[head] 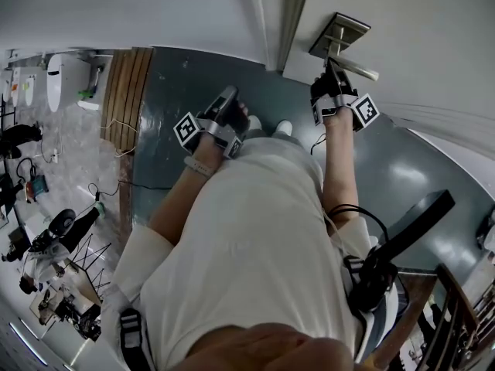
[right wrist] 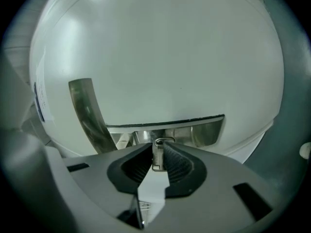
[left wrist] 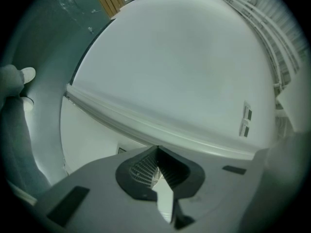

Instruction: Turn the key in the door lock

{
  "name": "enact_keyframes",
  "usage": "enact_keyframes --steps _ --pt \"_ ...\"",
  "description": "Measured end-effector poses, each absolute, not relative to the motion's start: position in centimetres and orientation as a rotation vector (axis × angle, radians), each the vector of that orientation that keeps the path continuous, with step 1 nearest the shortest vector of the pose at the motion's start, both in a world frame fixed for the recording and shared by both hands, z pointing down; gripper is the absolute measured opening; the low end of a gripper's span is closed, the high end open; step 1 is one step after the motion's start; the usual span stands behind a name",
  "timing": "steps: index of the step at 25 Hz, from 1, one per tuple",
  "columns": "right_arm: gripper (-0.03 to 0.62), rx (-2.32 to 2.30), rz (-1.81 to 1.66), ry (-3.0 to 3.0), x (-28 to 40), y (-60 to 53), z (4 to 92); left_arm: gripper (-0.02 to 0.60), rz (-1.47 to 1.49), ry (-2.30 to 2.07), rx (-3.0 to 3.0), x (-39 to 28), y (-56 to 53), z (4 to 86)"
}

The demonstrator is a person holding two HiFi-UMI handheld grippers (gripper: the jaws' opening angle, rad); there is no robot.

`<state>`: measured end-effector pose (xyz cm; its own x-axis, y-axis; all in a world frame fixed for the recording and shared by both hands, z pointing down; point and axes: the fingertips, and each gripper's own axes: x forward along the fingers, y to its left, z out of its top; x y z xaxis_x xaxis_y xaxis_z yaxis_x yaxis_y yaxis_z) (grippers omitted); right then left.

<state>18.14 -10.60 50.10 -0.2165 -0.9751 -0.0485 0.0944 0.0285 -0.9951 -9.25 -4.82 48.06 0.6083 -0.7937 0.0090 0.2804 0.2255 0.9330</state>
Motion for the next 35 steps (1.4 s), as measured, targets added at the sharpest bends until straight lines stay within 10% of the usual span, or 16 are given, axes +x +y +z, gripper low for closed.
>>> enact_keyframes --steps 13,35 --pt "0.072 -2.226 -0.421 2.499 15.4 -7.9 49.8 0.008 -0.796 -0.534 1.087 -9.9 -4.3 51.0" --pt "0.057 -2.374 -0.821 2.146 16.3 -9.3 53.2 0.008 -0.795 -0.506 1.085 -9.7 -5.0 52.5"
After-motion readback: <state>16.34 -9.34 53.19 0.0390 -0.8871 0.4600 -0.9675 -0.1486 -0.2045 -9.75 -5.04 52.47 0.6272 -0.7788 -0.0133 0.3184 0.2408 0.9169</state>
